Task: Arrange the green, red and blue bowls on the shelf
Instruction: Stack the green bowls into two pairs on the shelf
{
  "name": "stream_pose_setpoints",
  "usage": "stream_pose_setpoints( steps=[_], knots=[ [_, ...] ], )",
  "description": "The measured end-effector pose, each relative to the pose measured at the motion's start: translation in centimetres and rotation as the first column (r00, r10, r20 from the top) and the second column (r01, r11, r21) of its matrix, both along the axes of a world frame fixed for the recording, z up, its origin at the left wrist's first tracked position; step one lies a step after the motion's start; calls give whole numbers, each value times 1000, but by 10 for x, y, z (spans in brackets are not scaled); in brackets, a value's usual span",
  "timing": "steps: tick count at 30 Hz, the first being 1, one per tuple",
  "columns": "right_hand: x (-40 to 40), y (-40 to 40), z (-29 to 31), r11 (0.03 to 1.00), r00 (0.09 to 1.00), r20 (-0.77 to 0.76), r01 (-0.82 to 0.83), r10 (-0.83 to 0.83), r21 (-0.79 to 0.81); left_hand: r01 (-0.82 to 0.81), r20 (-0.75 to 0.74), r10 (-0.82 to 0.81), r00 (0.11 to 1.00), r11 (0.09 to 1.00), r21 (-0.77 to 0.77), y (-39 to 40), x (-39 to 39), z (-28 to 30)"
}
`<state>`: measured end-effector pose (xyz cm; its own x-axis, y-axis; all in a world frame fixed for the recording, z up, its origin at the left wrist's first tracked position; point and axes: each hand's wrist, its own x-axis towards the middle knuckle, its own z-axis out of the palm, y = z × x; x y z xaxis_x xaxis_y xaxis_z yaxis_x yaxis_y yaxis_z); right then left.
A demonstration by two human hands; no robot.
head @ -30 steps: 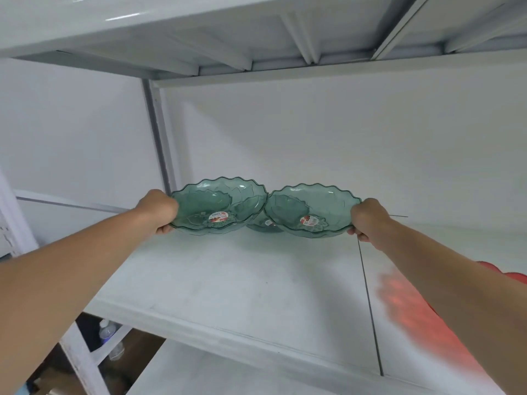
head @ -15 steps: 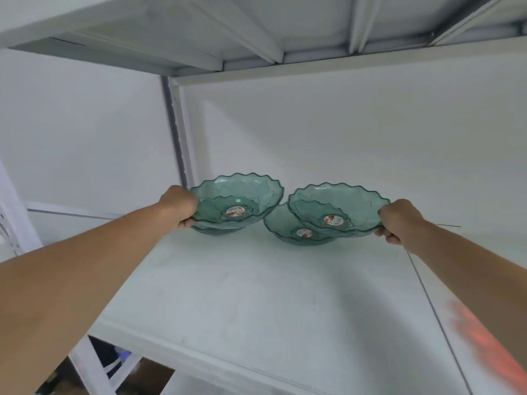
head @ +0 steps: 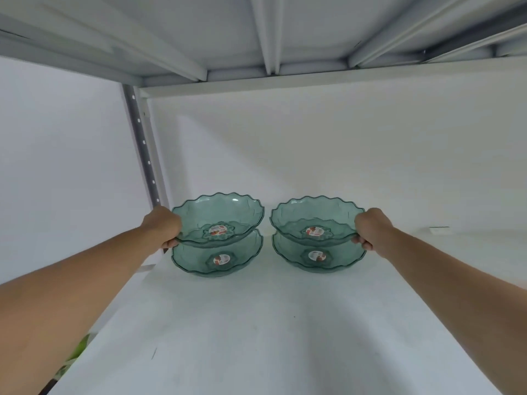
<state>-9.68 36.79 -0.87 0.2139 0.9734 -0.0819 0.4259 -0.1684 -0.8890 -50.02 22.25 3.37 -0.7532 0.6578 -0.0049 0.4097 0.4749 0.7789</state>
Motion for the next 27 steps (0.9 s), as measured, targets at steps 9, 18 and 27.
stream_pose_setpoints(
  steps=[9,18,27],
  knots=[
    [0,17,-14,1000,968,248,-19,22,-13,28,61,-25,998,998,-50,16,-19,-33],
    [14,-1,-40,997,897,439,-76,57,26,37,-304,-91,948,983,-181,19,-33,-74],
    [17,-3,-43,995,897,440,-75,39,64,103,-325,-103,940,995,-18,19,-35,-78]
  ],
)
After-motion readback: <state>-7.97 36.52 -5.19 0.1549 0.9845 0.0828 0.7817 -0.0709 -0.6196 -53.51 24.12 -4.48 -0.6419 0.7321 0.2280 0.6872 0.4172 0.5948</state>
